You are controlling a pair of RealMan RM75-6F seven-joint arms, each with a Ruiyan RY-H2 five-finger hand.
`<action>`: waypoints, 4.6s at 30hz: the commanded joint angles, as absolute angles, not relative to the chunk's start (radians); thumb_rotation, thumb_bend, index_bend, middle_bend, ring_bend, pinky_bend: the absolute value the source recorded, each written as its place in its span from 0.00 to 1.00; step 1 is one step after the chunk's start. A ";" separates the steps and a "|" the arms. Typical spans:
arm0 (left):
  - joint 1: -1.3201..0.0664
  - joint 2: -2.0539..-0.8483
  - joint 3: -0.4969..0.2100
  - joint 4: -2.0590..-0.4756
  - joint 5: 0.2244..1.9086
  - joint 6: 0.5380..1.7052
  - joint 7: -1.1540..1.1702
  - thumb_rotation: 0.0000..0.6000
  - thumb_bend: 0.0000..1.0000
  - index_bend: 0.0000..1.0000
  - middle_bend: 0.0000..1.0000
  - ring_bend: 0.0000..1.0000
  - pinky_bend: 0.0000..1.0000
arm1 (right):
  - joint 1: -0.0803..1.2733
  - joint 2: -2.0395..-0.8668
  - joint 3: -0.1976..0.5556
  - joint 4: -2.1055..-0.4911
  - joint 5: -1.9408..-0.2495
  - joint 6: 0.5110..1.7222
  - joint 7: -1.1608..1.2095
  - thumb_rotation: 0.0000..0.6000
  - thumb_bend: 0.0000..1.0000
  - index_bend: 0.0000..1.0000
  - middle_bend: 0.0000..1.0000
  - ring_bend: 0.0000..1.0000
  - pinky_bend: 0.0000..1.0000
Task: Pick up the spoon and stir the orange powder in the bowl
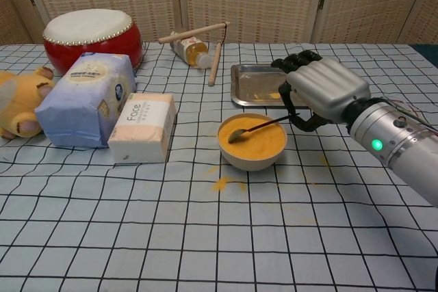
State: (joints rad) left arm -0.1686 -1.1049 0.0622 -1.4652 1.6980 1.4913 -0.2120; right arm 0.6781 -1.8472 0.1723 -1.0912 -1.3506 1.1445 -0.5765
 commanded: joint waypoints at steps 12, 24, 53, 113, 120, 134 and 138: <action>-0.167 -1.108 0.071 -1.466 1.717 1.500 -0.203 1.00 0.44 0.00 0.00 0.00 0.07 | 0.678 -1.667 0.227 -1.400 -1.226 1.104 -0.762 1.00 0.62 0.83 0.15 0.00 0.00; -0.168 -1.107 0.072 -1.464 1.718 1.500 -0.208 1.00 0.45 0.00 0.00 0.00 0.07 | 0.766 -1.672 0.265 -1.411 -1.026 1.036 -0.965 1.00 0.63 0.87 0.17 0.00 0.00; -0.162 -1.111 0.074 -1.471 1.724 1.512 -0.187 1.00 0.44 0.00 0.00 0.00 0.07 | 0.761 -1.549 0.178 -1.620 -0.925 1.126 -0.947 1.00 0.64 0.90 0.18 0.00 0.00; -0.167 -1.109 0.074 -1.463 1.724 1.509 -0.202 1.00 0.45 0.00 0.00 0.00 0.07 | 0.771 -1.601 0.112 -1.550 -0.913 1.114 -0.915 1.00 0.65 0.93 0.18 0.00 0.01; -0.174 -1.107 0.072 -1.459 1.714 1.495 -0.217 1.00 0.45 0.00 0.00 0.00 0.07 | 0.796 -1.676 0.136 -1.444 -0.954 1.146 -0.919 1.00 0.65 0.93 0.17 0.00 0.02; -0.174 -1.110 0.068 -1.457 1.704 1.491 -0.212 1.00 0.44 0.00 0.00 0.00 0.07 | 0.768 -1.644 0.137 -1.471 -1.026 1.143 -0.800 1.00 0.66 0.94 0.17 0.00 0.02; -0.172 -1.113 0.071 -1.465 1.712 1.494 -0.193 1.00 0.44 0.00 0.00 0.00 0.07 | 0.737 -1.584 0.101 -1.549 -1.028 1.144 -0.806 1.00 0.66 0.94 0.17 0.00 0.02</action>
State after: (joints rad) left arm -0.1724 -1.1125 0.0707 -1.4634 1.7108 1.4933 -0.1948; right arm 0.7550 -1.6149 0.1204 -1.5135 -1.0246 1.1431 -0.8058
